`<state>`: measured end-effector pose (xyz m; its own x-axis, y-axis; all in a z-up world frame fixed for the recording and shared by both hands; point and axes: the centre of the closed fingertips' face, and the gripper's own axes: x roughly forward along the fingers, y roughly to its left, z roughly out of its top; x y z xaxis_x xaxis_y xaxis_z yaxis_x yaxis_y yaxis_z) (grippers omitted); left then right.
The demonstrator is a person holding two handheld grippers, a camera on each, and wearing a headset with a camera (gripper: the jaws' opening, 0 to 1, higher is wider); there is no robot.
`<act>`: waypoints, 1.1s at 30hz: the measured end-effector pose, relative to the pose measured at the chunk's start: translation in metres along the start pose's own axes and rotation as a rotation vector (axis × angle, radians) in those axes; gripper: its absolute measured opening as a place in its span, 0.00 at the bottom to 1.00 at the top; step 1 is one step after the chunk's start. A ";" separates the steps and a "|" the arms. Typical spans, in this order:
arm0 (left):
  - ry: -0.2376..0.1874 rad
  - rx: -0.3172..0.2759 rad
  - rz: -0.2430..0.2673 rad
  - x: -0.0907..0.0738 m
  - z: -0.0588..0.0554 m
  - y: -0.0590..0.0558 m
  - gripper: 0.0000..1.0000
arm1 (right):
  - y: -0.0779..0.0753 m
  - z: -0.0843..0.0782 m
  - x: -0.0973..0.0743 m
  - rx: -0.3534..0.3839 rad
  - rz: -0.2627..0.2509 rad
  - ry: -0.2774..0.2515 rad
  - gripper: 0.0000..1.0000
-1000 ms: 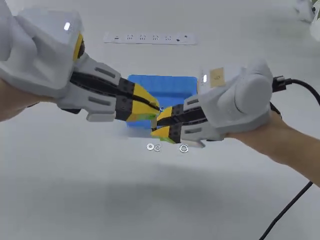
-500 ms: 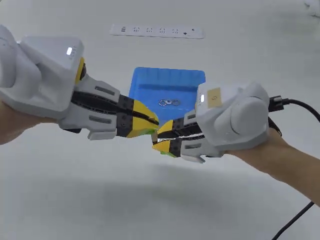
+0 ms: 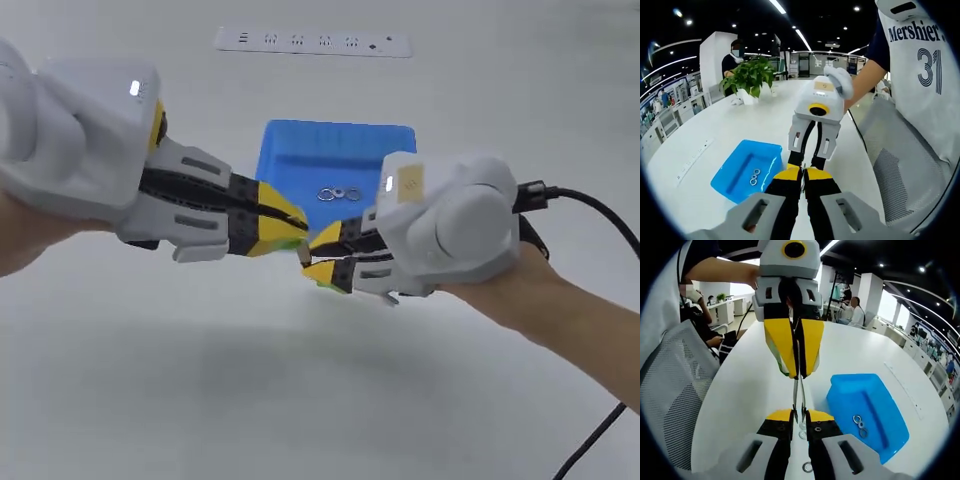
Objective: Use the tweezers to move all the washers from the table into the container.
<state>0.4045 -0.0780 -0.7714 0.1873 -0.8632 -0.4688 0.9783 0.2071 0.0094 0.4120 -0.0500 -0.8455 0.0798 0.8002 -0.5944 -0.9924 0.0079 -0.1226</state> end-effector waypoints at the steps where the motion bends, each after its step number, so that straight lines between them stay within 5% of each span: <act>1: 0.003 0.001 0.000 0.001 -0.002 0.001 0.06 | -0.001 -0.001 0.001 0.004 0.003 0.005 0.11; 33: 0.004 -0.045 -0.036 0.010 -0.011 0.007 0.06 | 0.000 -0.013 0.006 0.072 0.019 0.018 0.12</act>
<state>0.4123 -0.0796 -0.7858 0.1519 -0.8684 -0.4721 0.9793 0.1967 -0.0469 0.4139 -0.0535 -0.8596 0.0615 0.7895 -0.6107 -0.9979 0.0361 -0.0538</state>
